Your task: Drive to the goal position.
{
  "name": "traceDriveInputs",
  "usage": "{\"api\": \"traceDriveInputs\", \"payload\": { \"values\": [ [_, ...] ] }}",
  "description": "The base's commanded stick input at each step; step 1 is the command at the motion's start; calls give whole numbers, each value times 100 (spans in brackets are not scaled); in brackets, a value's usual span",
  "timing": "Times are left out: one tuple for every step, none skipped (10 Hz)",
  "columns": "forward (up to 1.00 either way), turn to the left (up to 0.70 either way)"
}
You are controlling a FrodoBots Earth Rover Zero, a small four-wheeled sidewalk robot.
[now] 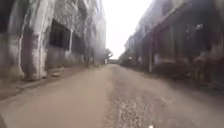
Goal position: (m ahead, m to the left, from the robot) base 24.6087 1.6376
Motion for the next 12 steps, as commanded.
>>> {"api": "traceDriveInputs", "payload": {
  "values": [
    [70, 1],
    [70, 1],
    [70, 1],
    [70, 1],
    [70, 1],
    [70, 1],
    [70, 1],
    [70, 1],
    [70, 1],
    [70, 1],
    [70, 1],
    [70, 1]
  ]
}}
